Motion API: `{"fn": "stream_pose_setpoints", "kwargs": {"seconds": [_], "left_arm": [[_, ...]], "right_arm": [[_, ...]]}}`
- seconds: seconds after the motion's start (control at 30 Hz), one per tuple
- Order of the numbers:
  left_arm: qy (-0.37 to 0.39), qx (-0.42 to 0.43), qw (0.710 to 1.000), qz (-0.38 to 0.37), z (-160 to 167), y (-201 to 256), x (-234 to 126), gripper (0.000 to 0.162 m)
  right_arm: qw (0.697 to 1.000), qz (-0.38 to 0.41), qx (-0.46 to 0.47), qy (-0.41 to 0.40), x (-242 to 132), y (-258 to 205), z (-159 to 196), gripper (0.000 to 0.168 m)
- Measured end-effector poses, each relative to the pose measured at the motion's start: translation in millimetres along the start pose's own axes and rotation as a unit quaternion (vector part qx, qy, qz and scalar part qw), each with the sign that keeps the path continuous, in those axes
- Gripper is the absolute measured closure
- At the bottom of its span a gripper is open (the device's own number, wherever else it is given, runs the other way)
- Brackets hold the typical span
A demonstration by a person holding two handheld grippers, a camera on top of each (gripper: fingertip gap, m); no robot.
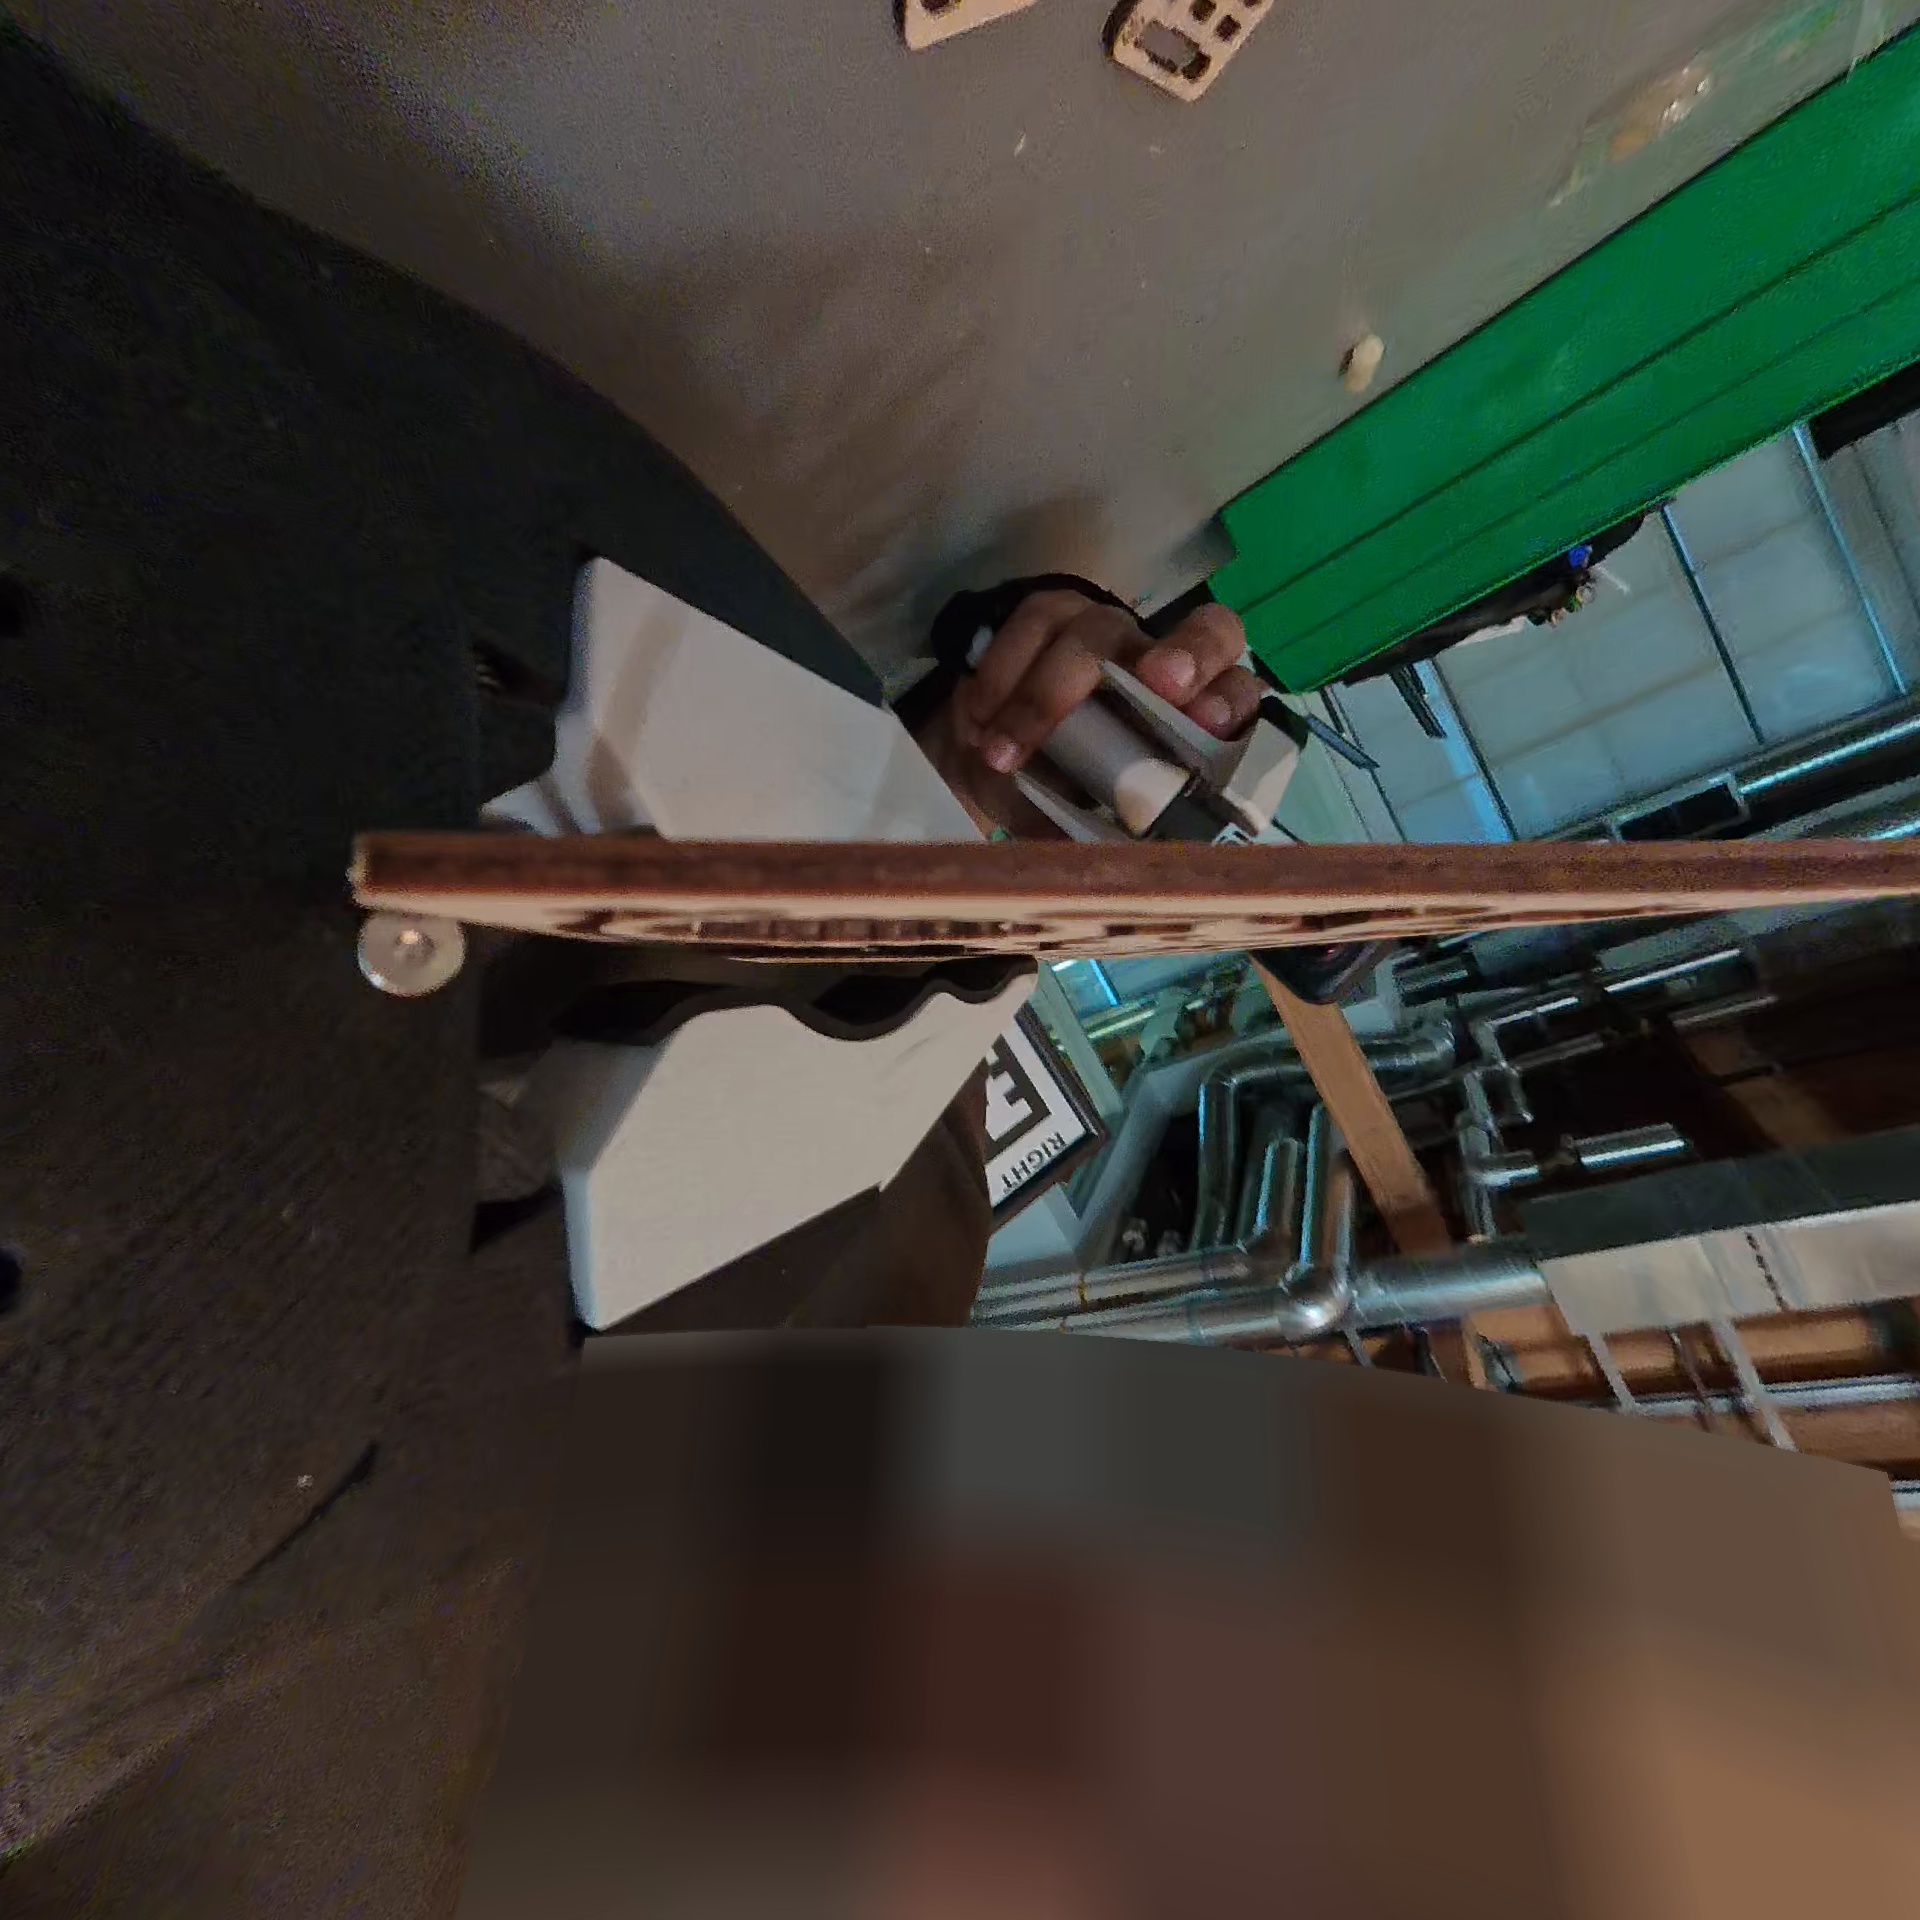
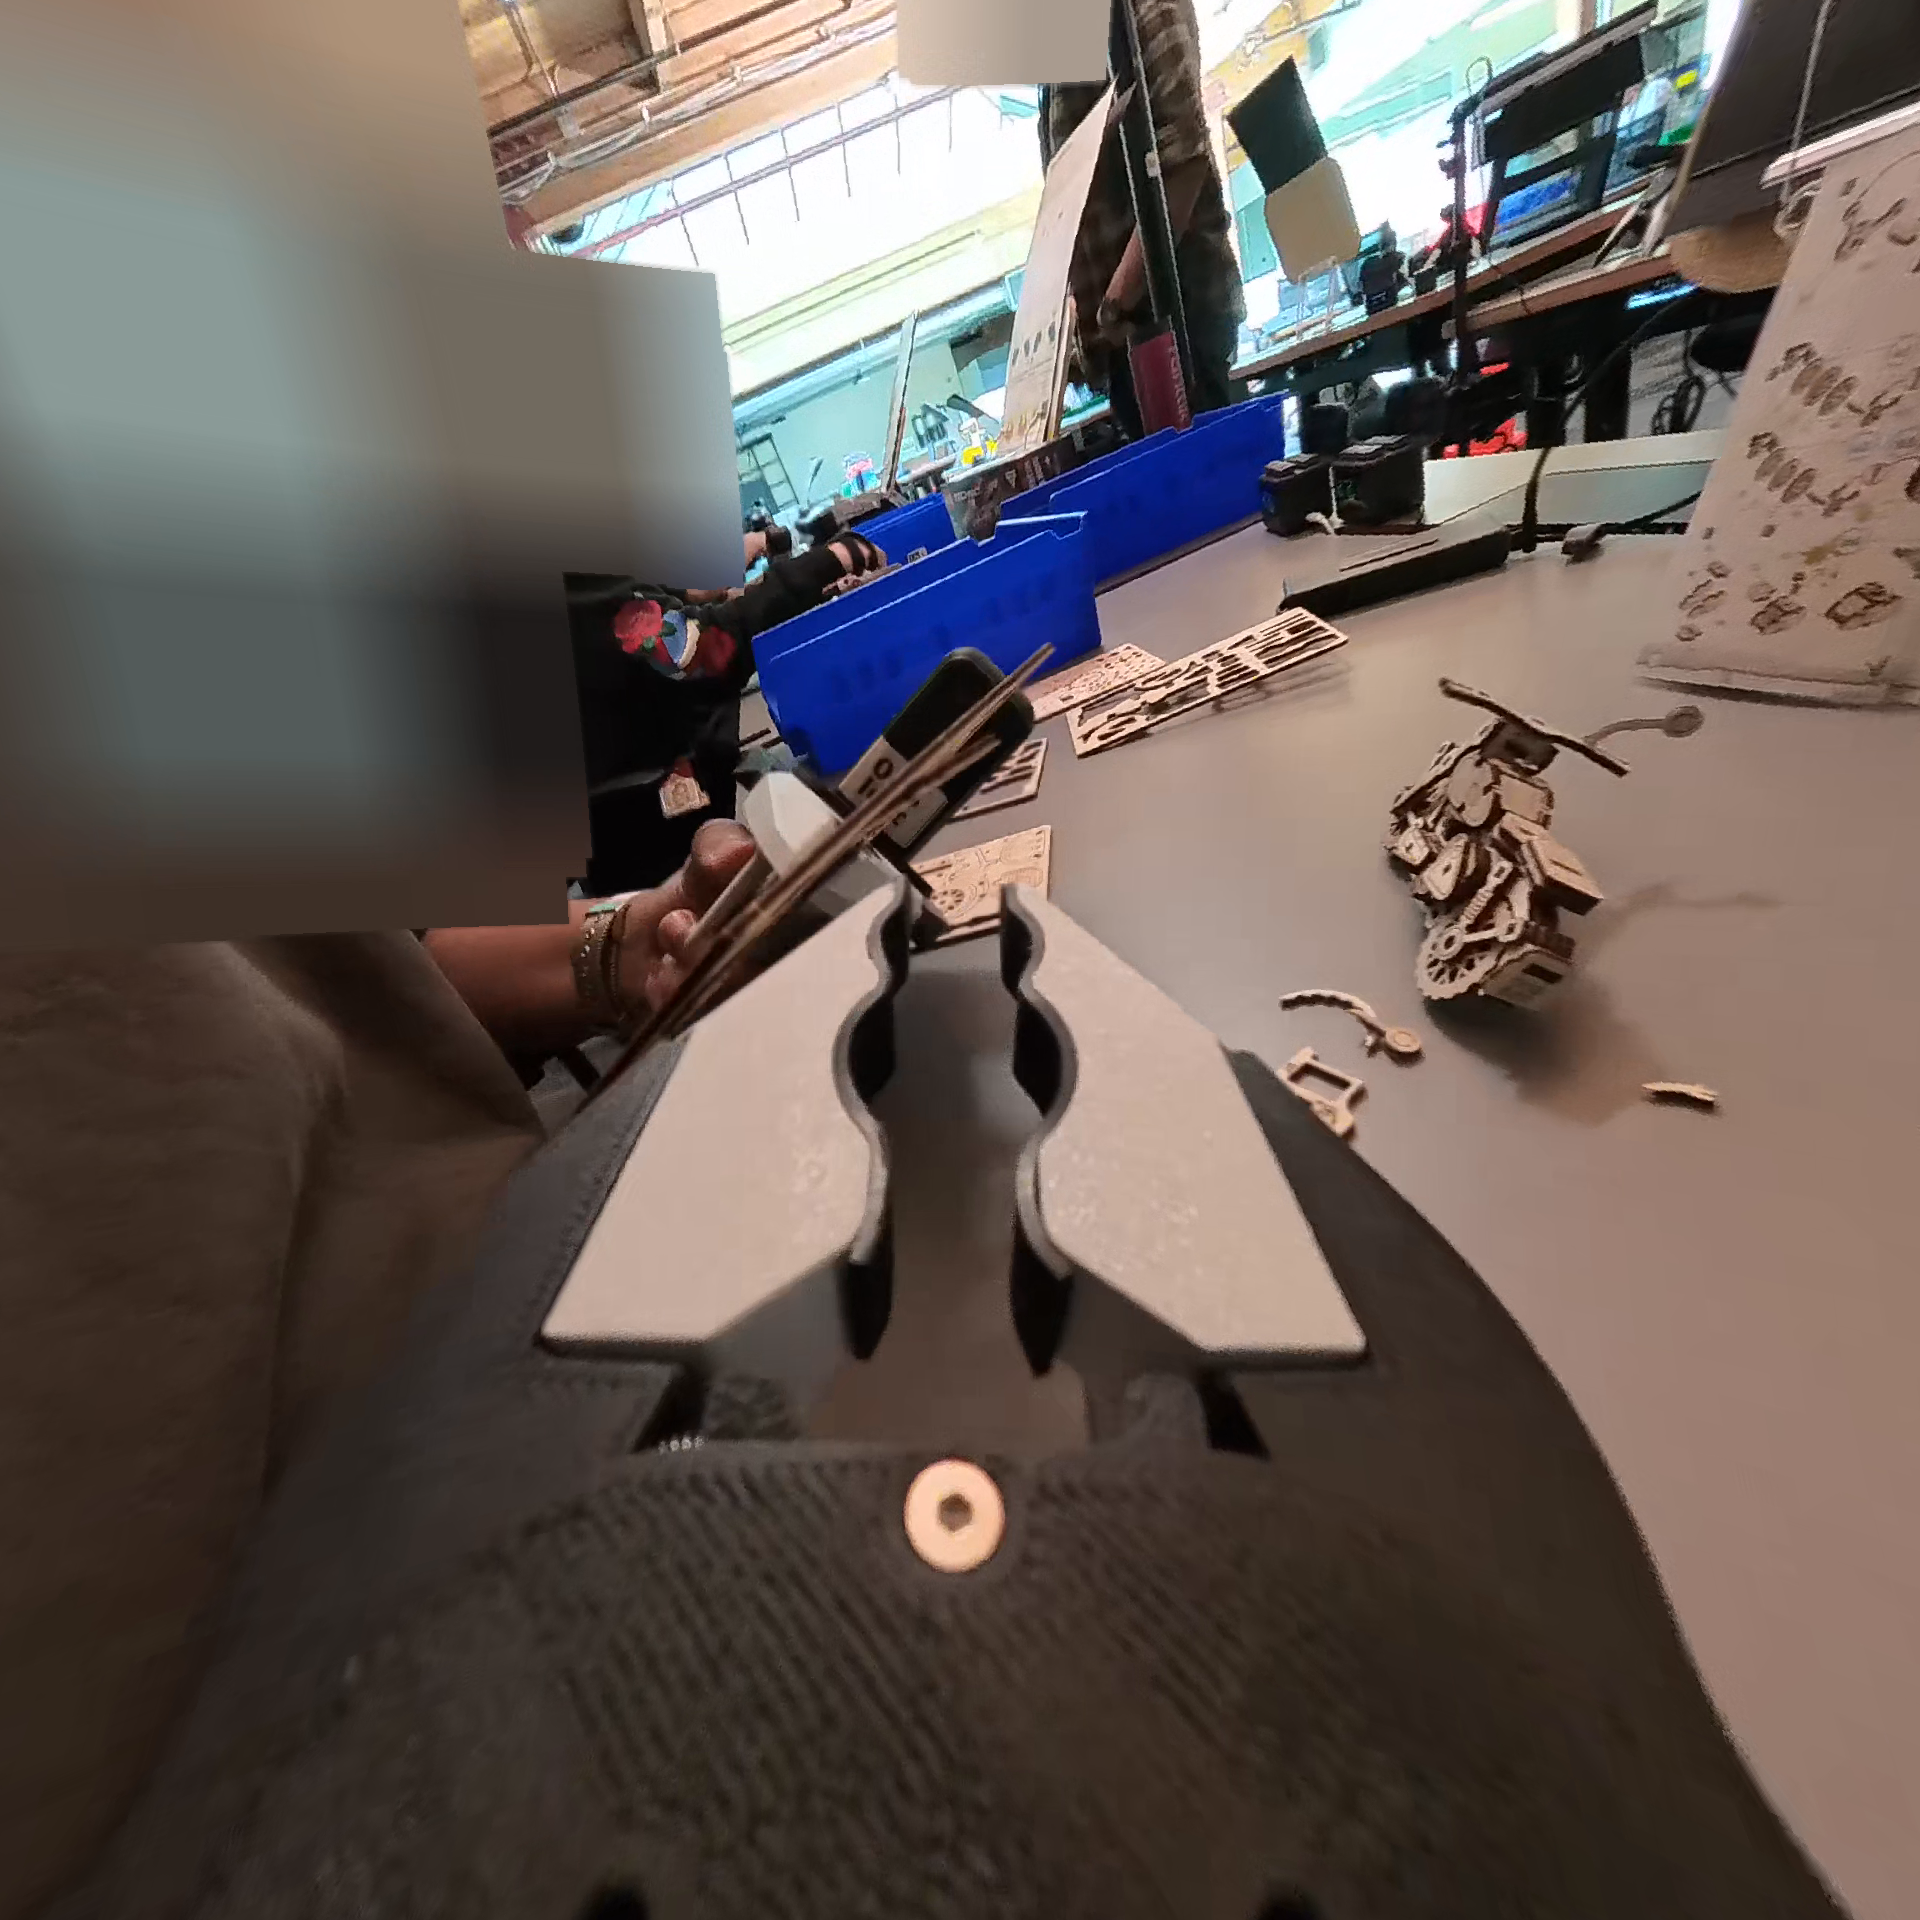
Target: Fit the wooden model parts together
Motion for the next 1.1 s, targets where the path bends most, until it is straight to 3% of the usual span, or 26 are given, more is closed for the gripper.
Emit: {"fn": "stream_pose_setpoints", "kwargs": {"seconds": [0.13, 0.3, 0.4, 0.5, 0.9, 1.1], "left_arm": [[-0.013, 0.017, 1.0, -0.02, 1.3, -1.6, -0.1, 0.162], [-0.041, 0.089, 0.986, -0.135, 6.0, -12.2, 3.4, 0.162], [-0.054, 0.138, 0.965, -0.216, 8.3, -21.1, 4.3, 0.162], [-0.067, 0.165, 0.952, -0.25, 11.2, -24.5, 6.4, 0.162], [-0.079, 0.197, 0.931, -0.297, 15.5, -29.5, 10.1, 0.162], [-0.099, 0.271, 0.899, -0.33, 19.9, -27.1, 14.2, 0.161]], "right_arm": [[0.996, -0.031, 0.08, 0.028, -4.2, 7.6, -2.1, 0.145], [0.988, -0.046, 0.142, 0.03, -5.9, 16.0, 1.0, 0.136], [0.994, -0.022, 0.104, -0.023, -1.2, 14.8, 9.0, 0.136], [0.996, 0.006, 0.047, -0.081, 3.9, 12.0, 17.7, 0.137], [0.98, 0.068, -0.081, -0.17, 10.1, 7.8, 28.4, 0.139], [0.964, 0.104, -0.142, -0.199, 12.7, 2.6, 28.2, 0.14]]}}
Point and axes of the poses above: each gripper's, where its closed fingertips meet, x out along the fingers, z out of its underside, y = z × x across the jaws, the point moved 7 cm from there along -x, back along the fingers, and after that the axes turned 10 degrees about -x, right-handed, at the moved point
